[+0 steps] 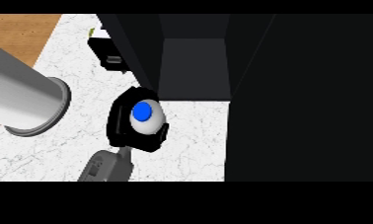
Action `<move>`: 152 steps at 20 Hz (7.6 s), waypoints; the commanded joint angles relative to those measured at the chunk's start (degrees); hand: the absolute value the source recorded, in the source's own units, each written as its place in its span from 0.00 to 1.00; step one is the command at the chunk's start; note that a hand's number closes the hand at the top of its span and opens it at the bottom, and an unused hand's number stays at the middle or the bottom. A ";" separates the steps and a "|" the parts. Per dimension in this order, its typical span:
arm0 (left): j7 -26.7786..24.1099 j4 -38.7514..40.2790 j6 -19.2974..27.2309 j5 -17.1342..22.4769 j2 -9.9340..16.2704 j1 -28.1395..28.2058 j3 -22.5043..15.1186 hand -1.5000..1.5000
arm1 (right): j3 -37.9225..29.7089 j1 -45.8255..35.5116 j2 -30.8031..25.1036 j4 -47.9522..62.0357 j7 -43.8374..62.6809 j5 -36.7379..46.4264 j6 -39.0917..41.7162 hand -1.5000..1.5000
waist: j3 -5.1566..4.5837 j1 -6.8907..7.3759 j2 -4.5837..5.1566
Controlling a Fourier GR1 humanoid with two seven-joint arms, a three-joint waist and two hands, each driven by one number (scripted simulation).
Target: Pick up the bottled water, place it into the cabinet and close the cabinet
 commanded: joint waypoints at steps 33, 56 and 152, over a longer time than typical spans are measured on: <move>13.13 17.19 39.13 3.93 -0.04 -37.60 -12.42 1.00 | -6.69 -5.02 0.35 -4.28 7.27 -9.50 2.52 0.00 | -0.05 -2.00 0.62; 1.14 52.20 35.99 5.15 0.23 -52.83 -7.48 0.00 | -7.48 -11.46 -1.09 0.09 8.60 -10.91 3.94 0.00 | -0.03 -2.95 1.28; 0.60 -39.30 12.95 16.77 31.97 27.04 -8.95 0.00 | 55.63 -50.67 7.77 -1.36 52.59 24.95 -11.12 1.00 | -0.71 1.53 -0.13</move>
